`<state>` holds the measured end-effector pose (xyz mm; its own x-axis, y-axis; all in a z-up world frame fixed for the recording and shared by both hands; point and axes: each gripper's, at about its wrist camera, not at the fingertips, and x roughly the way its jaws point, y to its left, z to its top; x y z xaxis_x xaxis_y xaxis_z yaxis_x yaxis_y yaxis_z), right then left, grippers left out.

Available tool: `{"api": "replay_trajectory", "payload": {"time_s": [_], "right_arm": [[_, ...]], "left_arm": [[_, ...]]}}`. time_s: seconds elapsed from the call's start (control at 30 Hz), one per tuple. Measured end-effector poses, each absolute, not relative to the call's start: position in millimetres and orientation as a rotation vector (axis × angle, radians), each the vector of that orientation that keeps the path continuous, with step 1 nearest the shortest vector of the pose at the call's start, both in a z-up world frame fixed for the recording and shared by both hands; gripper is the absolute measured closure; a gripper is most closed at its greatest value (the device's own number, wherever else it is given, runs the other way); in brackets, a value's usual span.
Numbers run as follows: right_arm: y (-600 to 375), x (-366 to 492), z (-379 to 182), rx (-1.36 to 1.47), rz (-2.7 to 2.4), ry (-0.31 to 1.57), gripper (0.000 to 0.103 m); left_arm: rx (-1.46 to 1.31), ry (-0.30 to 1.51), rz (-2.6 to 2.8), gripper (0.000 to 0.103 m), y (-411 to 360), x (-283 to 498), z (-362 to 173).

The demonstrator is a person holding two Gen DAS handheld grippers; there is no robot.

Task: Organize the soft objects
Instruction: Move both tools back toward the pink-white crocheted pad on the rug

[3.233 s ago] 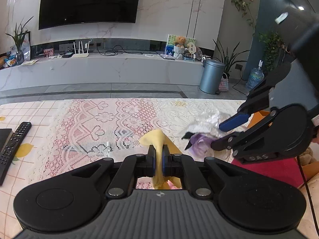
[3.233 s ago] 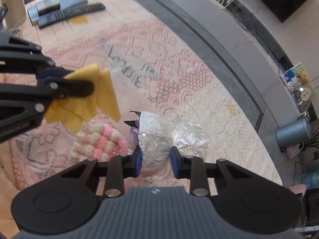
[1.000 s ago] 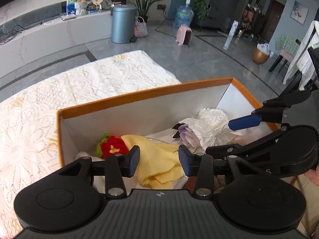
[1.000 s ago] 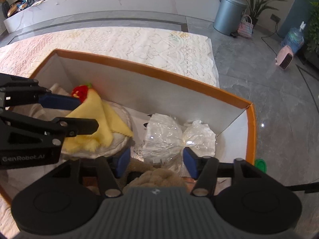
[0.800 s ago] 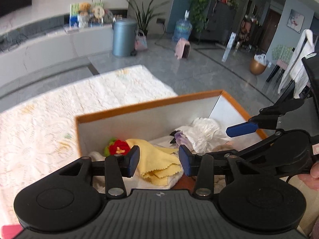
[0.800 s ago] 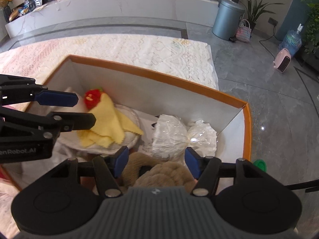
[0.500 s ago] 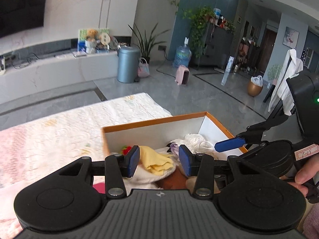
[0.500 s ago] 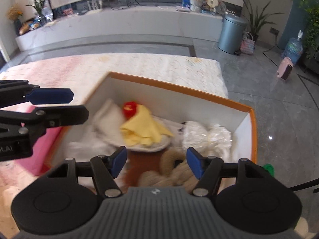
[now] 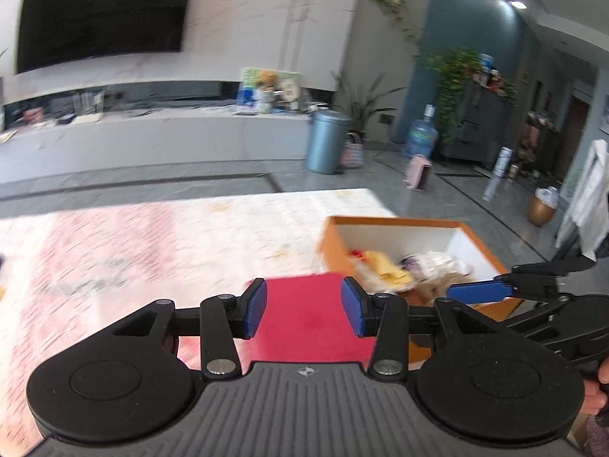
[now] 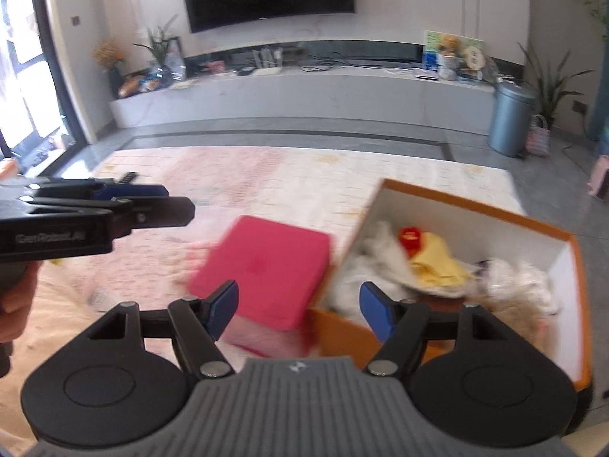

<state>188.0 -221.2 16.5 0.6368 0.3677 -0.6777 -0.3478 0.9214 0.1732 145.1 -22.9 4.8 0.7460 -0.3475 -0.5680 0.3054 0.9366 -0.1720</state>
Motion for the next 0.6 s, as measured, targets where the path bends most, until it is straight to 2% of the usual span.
{"api": "replay_trajectory", "payload": {"time_s": [0.27, 0.33, 0.6], "right_arm": [[-151.8, 172.4, -0.4, 0.087, 0.469, 0.742, 0.036], [-135.8, 169.4, -5.8, 0.081, 0.487, 0.756, 0.044], [-81.4, 173.0, -30.3, 0.028, 0.538, 0.81, 0.046]], "left_arm": [[-0.084, 0.679, -0.233, 0.052, 43.4, 115.8, -10.7], [-0.102, 0.7, -0.216, 0.052, 58.5, 111.6, -16.9], [-0.158, 0.777, -0.185, 0.053, 111.8, 117.3, -41.8]]}}
